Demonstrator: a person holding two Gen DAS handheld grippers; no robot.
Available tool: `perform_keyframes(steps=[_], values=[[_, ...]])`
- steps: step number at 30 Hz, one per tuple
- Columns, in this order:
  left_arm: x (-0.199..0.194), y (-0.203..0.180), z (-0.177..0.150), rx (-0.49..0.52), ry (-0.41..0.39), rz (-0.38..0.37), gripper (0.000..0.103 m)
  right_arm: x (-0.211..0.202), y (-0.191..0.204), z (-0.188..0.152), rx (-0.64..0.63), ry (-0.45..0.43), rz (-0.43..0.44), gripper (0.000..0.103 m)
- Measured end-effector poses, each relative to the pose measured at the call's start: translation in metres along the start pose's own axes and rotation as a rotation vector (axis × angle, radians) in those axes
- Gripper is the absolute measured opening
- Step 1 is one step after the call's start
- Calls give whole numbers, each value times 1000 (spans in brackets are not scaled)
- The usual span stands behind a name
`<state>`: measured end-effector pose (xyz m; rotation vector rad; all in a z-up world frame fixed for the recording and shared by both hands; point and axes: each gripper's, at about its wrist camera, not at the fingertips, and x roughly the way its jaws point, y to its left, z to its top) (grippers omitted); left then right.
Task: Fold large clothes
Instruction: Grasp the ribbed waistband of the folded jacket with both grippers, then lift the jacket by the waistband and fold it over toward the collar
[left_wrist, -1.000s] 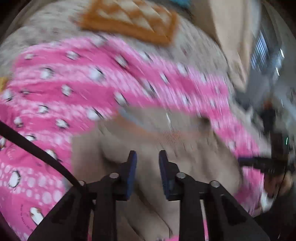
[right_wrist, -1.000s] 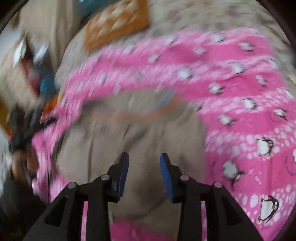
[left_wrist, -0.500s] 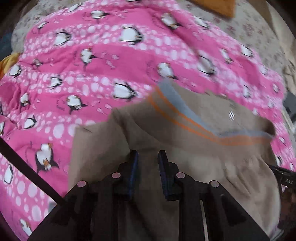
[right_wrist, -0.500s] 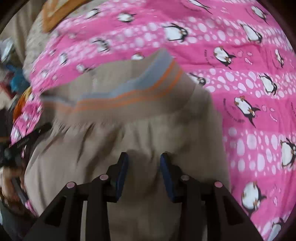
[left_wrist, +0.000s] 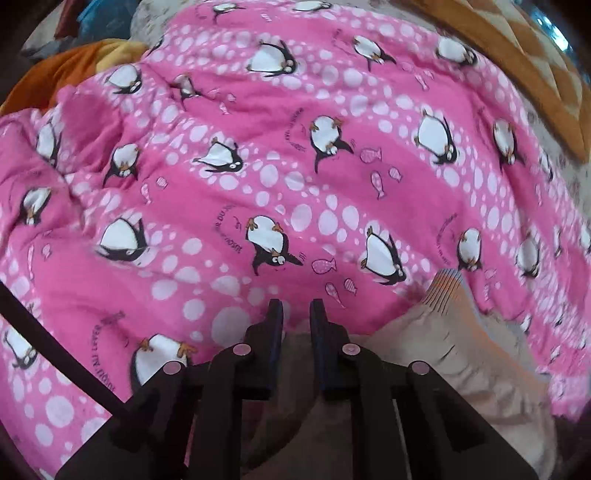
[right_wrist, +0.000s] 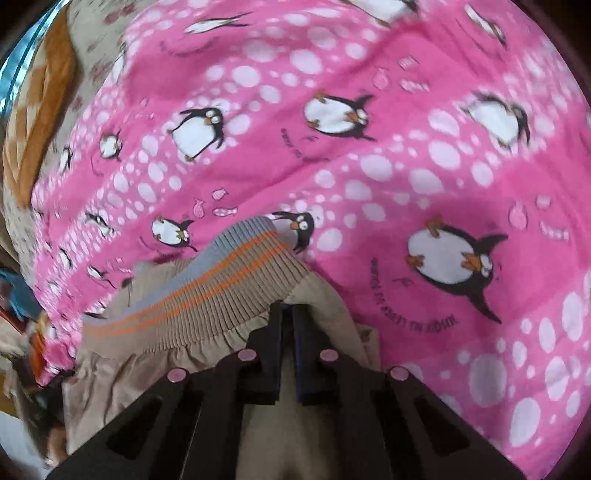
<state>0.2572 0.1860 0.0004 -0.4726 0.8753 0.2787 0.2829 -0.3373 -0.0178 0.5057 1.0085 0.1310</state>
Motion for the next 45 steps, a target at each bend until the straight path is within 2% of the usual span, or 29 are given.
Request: perform_keyframes(steps=[3, 6, 8, 10, 12, 14, 17, 18, 19, 20, 22, 26, 29, 31, 34, 36, 38, 40, 41, 42, 43, 44, 45], values=[[-35, -19, 7, 68, -84, -63, 0, -21, 15, 1, -39, -34, -42, 5], [-71, -52, 8, 173, -150, -193, 0, -53, 37, 7, -36, -99, 16, 20], [-80, -89, -1, 292, -126, -307, 7, -66, 55, 8, -66, -102, 6, 37], [-66, -124, -14, 414, -38, -363, 9, -64, 78, 3, -136, -68, -76, 49], [-45, -141, -23, 458, 5, -322, 9, -51, 85, 1, -150, -42, -127, 50], [-14, -142, -24, 433, 53, -262, 9, -36, 81, 1, -138, -28, -173, 50], [22, -127, -26, 384, 107, -186, 9, -13, 68, 4, -122, 13, -142, 50], [35, -117, -25, 352, 139, -176, 7, -4, 67, 5, -138, 14, -140, 50], [45, -107, -22, 312, 167, -186, 1, 3, 64, 6, -152, 9, -147, 50], [51, -99, -17, 269, 179, -197, 0, 11, 59, 8, -146, 14, -134, 50], [55, -91, -11, 239, 160, -141, 0, 19, 50, 12, -132, 16, -98, 50], [57, -88, -10, 223, 158, -110, 0, 22, 35, 19, -99, 3, -58, 47], [50, -87, -11, 211, 142, -122, 0, 19, 36, 19, -109, 2, -51, 48], [28, -87, -13, 206, 103, -160, 0, 7, 39, 18, -108, -2, -37, 48], [-17, -83, -14, 255, 32, -201, 0, -28, 58, 16, -107, -64, -11, 48], [-42, -90, -21, 282, 17, -277, 0, -50, 83, 8, -149, -94, 8, 50], [-63, -103, -35, 350, 35, -378, 0, -57, 110, -9, -220, -67, 10, 57], [-72, -122, -49, 436, 65, -424, 0, -52, 139, -35, -327, -13, -20, 61], [-72, -131, -62, 489, 68, -395, 0, -45, 149, -50, -382, 10, -64, 61], [-66, -136, -74, 545, 76, -332, 0, -36, 154, -63, -426, 36, -95, 61], [-51, -136, -86, 588, 99, -232, 0, -22, 154, -77, -465, 68, -126, 62], [-39, -131, -90, 591, 128, -185, 0, -14, 149, -84, -478, 87, -154, 64], [-33, -123, -90, 556, 147, -196, 0, -6, 141, -90, -481, 93, -157, 64]])
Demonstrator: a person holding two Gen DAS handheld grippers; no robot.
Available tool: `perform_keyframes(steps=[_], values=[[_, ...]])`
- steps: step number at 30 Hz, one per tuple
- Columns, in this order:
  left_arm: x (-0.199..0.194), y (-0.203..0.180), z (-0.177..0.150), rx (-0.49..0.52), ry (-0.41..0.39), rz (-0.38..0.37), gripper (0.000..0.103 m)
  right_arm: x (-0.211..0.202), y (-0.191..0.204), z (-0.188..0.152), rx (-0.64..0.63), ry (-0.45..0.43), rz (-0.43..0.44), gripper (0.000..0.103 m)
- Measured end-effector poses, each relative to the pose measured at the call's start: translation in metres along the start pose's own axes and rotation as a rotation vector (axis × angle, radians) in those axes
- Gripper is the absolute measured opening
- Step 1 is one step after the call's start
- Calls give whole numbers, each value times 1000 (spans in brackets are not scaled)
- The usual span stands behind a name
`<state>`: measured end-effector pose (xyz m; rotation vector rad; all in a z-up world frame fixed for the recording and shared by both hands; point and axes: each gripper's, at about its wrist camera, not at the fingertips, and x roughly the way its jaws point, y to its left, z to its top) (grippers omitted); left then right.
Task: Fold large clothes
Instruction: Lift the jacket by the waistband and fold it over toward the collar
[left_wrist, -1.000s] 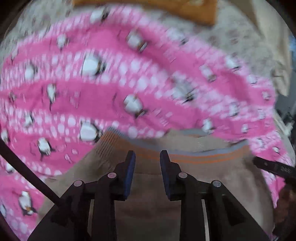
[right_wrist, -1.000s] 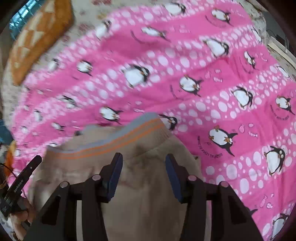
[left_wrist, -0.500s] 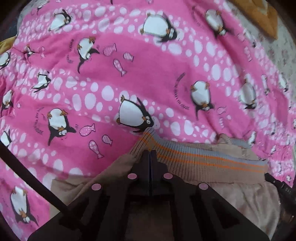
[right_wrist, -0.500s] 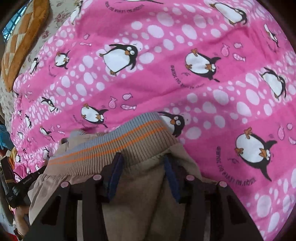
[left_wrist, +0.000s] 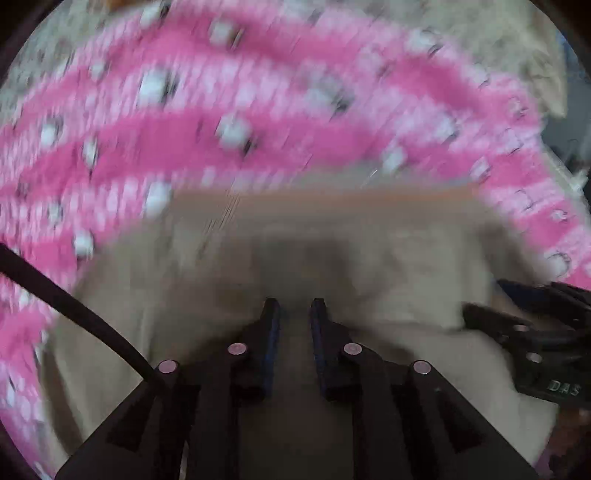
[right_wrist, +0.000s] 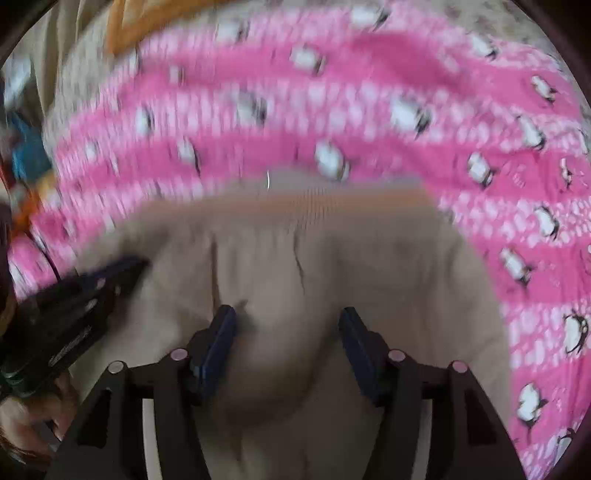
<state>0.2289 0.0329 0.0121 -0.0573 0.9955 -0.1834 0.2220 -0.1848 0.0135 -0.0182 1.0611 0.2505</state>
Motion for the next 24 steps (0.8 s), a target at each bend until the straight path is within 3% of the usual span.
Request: perform_keyframes(steps=[1, 3, 6, 9, 11, 13, 14, 17, 20, 22, 24], values=[[-6, 9, 1, -50, -14, -39, 0, -2, -4, -4, 7, -29, 13, 64], [-26, 23, 2, -112, -36, -12, 0, -17, -4, -5, 28, -41, 10, 63], [-64, 50, -13, -208, -101, -9, 2, -65, -4, -17, 35, -136, 80, 64], [-84, 73, -40, -264, -86, 30, 5, -102, -7, -40, 36, -195, 43, 69], [-81, 83, -56, -258, -65, 60, 5, -105, -18, -56, 51, -182, 2, 76], [-79, 82, -65, -227, -71, 49, 5, -82, -33, -70, 61, -79, -53, 77], [-82, 78, -68, -195, -80, 62, 5, -71, -39, -75, 55, -37, -38, 79], [-93, 65, -75, -137, -97, 137, 5, -90, -40, -82, 36, -94, -44, 78], [-118, 65, -85, -163, -131, 83, 8, -134, -49, -101, 70, -210, -2, 78], [-132, 71, -93, -208, -163, 57, 17, -153, -51, -111, 76, -272, 2, 79], [-136, 77, -102, -265, -155, 21, 18, -155, -50, -116, 63, -282, -12, 83]])
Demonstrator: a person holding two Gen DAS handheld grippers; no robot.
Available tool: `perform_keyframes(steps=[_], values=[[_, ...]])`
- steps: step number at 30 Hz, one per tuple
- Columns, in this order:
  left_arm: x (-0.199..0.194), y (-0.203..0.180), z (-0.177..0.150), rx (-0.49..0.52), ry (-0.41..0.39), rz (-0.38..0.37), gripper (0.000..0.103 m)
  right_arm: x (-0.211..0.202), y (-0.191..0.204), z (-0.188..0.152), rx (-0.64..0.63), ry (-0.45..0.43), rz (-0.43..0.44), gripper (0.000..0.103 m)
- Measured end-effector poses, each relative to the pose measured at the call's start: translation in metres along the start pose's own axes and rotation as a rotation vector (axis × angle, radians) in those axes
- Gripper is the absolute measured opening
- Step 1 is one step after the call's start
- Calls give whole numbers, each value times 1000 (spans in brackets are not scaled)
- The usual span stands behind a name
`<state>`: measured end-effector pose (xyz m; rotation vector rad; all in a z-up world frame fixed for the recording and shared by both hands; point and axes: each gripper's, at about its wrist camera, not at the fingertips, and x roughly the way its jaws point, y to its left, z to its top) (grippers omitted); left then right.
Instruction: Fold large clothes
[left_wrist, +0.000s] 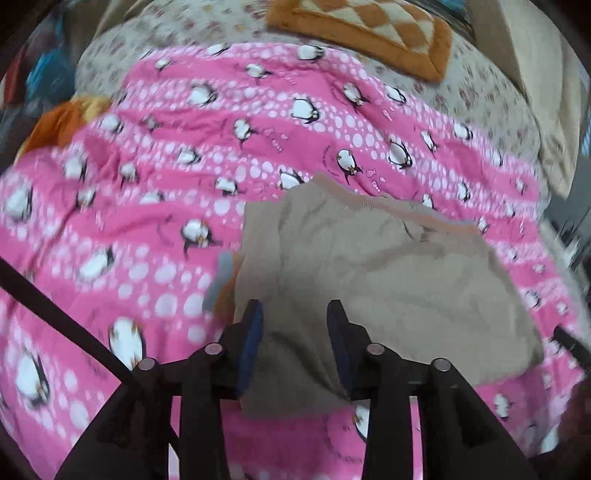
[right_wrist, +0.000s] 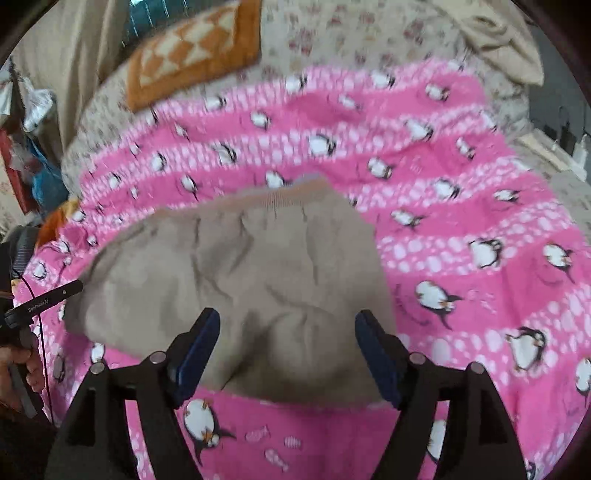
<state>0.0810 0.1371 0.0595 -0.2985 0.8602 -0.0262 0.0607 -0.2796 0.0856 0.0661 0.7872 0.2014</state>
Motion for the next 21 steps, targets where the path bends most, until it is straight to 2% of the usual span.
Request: perform_keyframes(steps=[2, 3, 4, 5, 8, 11, 13, 15, 17, 20, 21], values=[[12, 10, -11, -60, 75, -1, 18, 19, -1, -4, -20, 79, -39, 86], [20, 13, -15, -72, 113, 6, 18, 35, -2, -8, -28, 148, -61, 86], [24, 14, -16, -74, 122, 5, 18, 52, -5, -14, -32, 231, -92, 86], [21, 14, -15, -75, 107, 4, 17, 63, -7, -18, -27, 267, -103, 86], [0, 19, -15, -108, 44, -21, 18, 47, -6, -15, -28, 206, -112, 85], [-23, 33, -26, -188, -11, -33, 20, 19, 0, -14, -42, 122, -104, 85], [-29, 42, -30, -233, -18, -46, 33, 2, 6, -19, -57, 76, -84, 85], [-24, 48, -31, -254, -3, -60, 39, -9, 16, -29, -83, 52, -39, 85], [-15, 50, -29, -257, 26, -103, 39, -9, 28, -37, -128, 59, -7, 85], [10, 47, -30, -279, 103, -186, 42, -3, 49, -46, -214, 74, 11, 85], [21, 46, -30, -291, 132, -200, 46, -1, 56, -49, -242, 83, 14, 85]])
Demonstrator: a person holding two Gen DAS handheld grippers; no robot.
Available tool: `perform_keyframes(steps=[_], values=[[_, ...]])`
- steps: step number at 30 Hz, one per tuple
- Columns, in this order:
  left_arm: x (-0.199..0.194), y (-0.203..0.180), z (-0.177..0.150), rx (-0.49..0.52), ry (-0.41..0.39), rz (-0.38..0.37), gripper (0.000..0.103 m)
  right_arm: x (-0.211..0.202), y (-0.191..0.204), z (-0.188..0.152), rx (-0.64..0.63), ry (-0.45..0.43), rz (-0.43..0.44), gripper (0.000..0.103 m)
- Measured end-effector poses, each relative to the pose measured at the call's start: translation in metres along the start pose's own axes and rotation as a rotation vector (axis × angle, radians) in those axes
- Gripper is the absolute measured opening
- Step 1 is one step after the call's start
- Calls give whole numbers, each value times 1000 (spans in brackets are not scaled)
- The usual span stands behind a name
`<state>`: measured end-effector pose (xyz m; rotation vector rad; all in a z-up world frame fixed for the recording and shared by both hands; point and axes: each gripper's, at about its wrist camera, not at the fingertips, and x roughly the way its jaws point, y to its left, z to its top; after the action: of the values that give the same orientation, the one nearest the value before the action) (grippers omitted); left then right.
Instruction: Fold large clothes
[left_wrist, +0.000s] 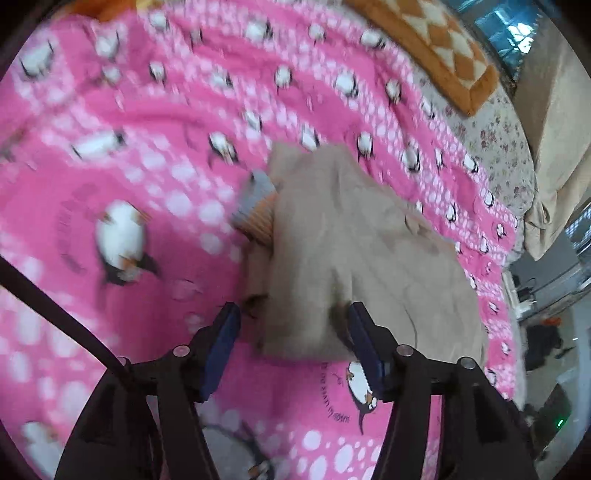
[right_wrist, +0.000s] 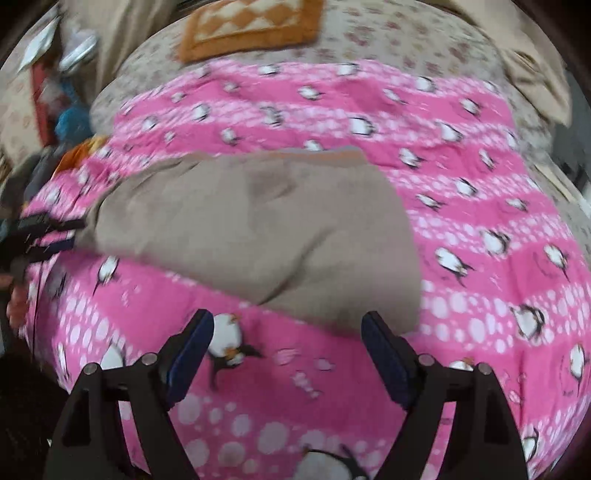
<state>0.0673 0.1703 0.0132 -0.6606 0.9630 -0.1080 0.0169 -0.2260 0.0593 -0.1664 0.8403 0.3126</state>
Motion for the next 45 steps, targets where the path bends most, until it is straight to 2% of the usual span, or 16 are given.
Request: perform_keyframes(steps=[5, 9, 11, 13, 16, 18, 21, 25, 26, 27, 28, 32, 36, 37, 40, 45], values=[[22, -9, 19, 78, -14, -12, 58, 3, 23, -4, -61, 15, 31, 85], [34, 3, 40, -2, -23, -121, 58, 6, 29, -10, -85, 29, 36, 85], [32, 5, 44, -30, -7, -212, 49, 7, 30, -12, -87, 33, 32, 85], [23, -1, 46, -20, -26, -281, 19, 8, 28, -11, -81, 32, 34, 85], [21, -4, 51, -5, -46, -276, 17, 8, 27, -9, -66, 27, 35, 85], [29, -2, 54, -18, -31, -228, 21, 10, 27, -7, -60, 25, 44, 85], [46, 3, 56, -52, 2, -155, 38, 12, 32, -5, -68, 30, 54, 85], [53, -1, 62, -53, 1, -157, 47, 12, 37, -9, -104, 42, 42, 85], [53, -4, 62, -50, -8, -154, 45, 11, 37, -10, -117, 44, 40, 85], [51, -6, 61, -44, -19, -146, 19, 10, 36, -11, -125, 44, 38, 85], [48, -9, 61, -46, -27, -147, 7, 9, 36, -11, -134, 43, 32, 85], [31, -14, 57, -150, -75, -255, 3, -4, 24, -11, -118, 28, 14, 85], [27, -11, 47, -401, -98, -394, 2, -17, 9, -13, -72, 15, 27, 85], [26, -16, 43, -450, -108, -414, 2, -20, 6, -14, -69, 14, 24, 85], [26, -46, 37, -480, -119, -433, 2, -27, -6, -19, -62, 17, 3, 85], [26, -133, 28, -351, -125, -421, 2, -42, -44, -32, -4, 12, -43, 85]])
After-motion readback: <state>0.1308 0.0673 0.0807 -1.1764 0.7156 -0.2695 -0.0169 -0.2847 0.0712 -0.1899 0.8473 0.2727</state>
